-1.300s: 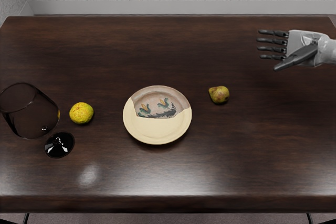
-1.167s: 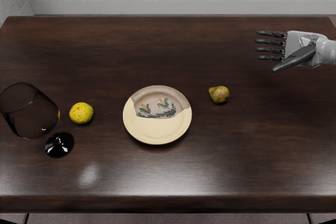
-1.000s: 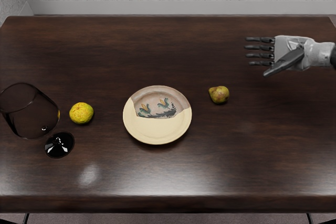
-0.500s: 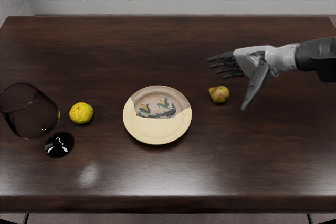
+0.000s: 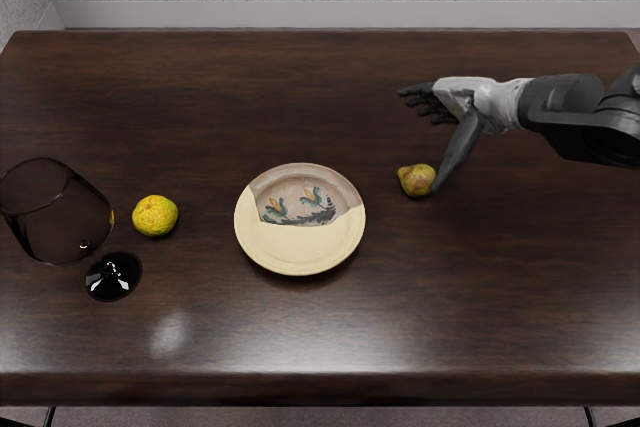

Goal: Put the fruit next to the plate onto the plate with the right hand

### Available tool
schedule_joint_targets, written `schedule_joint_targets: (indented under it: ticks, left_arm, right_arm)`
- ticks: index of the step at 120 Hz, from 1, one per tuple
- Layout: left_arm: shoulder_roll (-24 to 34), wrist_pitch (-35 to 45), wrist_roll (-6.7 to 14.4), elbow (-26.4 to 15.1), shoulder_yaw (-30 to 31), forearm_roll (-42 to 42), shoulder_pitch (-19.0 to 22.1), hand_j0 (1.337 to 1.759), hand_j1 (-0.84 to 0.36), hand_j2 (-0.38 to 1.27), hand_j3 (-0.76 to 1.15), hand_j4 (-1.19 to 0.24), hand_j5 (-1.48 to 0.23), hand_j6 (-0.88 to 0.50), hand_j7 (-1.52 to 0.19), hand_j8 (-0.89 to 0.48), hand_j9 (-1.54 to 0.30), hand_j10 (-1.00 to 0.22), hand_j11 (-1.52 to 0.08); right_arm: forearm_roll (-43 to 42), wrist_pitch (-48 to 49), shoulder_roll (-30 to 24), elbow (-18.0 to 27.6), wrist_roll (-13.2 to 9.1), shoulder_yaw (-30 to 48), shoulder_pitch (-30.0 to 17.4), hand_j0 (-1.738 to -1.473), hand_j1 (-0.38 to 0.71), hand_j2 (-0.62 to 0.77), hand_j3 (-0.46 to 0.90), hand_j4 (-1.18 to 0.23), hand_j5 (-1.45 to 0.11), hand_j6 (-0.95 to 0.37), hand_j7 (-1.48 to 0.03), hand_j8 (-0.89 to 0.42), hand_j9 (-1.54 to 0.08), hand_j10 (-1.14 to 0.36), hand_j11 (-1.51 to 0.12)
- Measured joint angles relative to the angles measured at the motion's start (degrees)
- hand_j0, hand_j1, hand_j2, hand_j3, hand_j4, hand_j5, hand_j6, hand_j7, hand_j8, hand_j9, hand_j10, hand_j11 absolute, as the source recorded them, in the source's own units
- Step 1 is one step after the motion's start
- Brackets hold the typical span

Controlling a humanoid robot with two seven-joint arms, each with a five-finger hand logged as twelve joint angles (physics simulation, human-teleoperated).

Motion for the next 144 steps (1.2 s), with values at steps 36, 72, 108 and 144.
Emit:
schedule_joint_targets:
  ticks: [36,72,108,144]
  left_arm:
    - [0.0,0.0,0.0,0.0,0.0,0.0,0.0,1.658,0.35,0.00,0.00,0.00,0.00,0.00,0.00,0.00,0.00,0.00,0.00]
    - [0.0,0.0,0.0,0.0,0.0,0.0,0.0,1.658,0.35,0.00,0.00,0.00,0.00,0.00,0.00,0.00,0.00,0.00,0.00]
    - [0.0,0.0,0.0,0.0,0.0,0.0,0.0,1.658,0.35,0.00,0.00,0.00,0.00,0.00,0.00,0.00,0.00,0.00,0.00]
    - [0.0,0.0,0.0,0.0,0.0,0.0,0.0,1.658,0.35,0.00,0.00,0.00,0.00,0.00,0.00,0.00,0.00,0.00,0.00]
  right_arm:
    - [-0.6,-5.8,1.8,-0.1,-0.7,-3.9,1.9,-1.658,-0.27,-0.01,0.00,-0.07,-0.09,-0.07,-0.09,-0.07,-0.09,-0.07,-0.09]
    - [-3.1,-14.6,3.1,0.2,-0.7,-9.5,2.8,-1.658,-0.23,-0.02,0.00,-0.10,-0.13,-0.10,-0.13,-0.10,-0.13,-0.10,-0.13]
    - [-8.0,-23.7,4.9,4.2,-0.7,-13.3,2.9,-1.658,-0.22,-0.02,0.00,-0.11,-0.14,-0.11,-0.14,-0.11,-0.14,-0.11,-0.14]
    - [-9.2,-29.5,2.9,9.0,-0.7,-16.9,2.9,-1.658,-0.21,-0.02,0.00,-0.12,-0.15,-0.12,-0.15,-0.12,-0.15,-0.12,-0.15]
